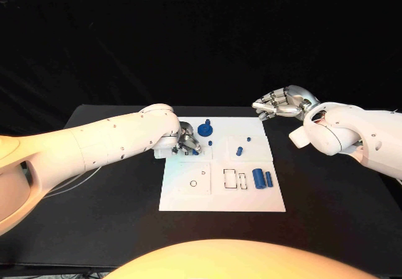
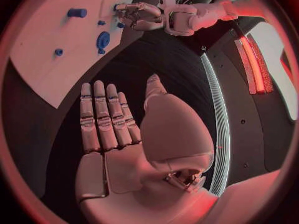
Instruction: Assemble the parts on the task board
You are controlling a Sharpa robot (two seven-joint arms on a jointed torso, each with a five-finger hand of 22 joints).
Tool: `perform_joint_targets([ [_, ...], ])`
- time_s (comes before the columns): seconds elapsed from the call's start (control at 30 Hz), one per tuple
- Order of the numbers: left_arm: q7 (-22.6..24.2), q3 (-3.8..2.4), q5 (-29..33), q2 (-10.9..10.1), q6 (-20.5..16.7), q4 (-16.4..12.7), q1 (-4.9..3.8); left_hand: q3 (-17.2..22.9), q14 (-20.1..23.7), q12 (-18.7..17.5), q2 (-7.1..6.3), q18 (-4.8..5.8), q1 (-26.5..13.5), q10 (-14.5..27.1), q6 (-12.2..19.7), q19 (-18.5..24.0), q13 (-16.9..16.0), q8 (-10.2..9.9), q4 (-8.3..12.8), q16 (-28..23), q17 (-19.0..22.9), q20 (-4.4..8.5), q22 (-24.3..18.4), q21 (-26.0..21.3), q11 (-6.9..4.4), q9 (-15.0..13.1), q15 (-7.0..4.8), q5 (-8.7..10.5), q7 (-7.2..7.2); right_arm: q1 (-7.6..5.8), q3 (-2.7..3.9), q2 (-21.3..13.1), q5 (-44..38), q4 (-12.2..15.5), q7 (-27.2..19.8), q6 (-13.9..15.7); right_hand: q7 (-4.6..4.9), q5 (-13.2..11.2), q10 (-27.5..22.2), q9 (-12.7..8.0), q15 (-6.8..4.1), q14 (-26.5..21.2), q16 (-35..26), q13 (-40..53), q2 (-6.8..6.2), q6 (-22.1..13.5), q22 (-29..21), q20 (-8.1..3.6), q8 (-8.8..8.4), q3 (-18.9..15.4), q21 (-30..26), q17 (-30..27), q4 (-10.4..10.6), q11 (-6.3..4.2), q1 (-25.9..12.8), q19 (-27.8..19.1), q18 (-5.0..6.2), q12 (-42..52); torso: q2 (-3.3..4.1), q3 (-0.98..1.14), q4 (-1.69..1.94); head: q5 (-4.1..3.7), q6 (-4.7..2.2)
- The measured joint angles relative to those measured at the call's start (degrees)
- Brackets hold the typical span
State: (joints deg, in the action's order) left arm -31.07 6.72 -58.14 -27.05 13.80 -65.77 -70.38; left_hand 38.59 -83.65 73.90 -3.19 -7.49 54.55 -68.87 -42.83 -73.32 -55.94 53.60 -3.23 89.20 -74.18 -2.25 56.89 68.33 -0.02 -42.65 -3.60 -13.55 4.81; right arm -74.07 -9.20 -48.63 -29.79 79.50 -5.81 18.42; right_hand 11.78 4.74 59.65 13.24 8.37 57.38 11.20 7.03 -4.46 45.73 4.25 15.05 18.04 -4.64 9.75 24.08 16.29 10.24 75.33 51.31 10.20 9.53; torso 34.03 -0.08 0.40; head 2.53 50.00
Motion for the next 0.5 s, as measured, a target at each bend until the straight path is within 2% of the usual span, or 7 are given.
perform_joint_targets([
  [0.5, -0.11, -0.02, 0.07, 0.47, 0.58, 0.61, -0.04, 0.00, 0.00, 0.00, 0.00, 0.00, 0.00, -0.09, -0.02, 0.00, 0.00, 0.02, 0.00, 0.00, 0.00, 0.00, 0.03, 0.00, -0.09, -0.49, -0.01, 0.00, -0.01, 0.01, 0.00, 0.00, 0.00, 0.00, -0.02, -0.06, 0.00, 0.00, 0.00, 0.01, 0.00, 0.00, 0.00, 0.00, 0.00, 0.00, 0.00, 0.00, 0.00, 0.00, 0.00, -0.03, 0.00, 0.00, 0.00, 0.00, 0.00, 0.00, 0.01, -0.01, 0.00, -0.07, 0.00],
])
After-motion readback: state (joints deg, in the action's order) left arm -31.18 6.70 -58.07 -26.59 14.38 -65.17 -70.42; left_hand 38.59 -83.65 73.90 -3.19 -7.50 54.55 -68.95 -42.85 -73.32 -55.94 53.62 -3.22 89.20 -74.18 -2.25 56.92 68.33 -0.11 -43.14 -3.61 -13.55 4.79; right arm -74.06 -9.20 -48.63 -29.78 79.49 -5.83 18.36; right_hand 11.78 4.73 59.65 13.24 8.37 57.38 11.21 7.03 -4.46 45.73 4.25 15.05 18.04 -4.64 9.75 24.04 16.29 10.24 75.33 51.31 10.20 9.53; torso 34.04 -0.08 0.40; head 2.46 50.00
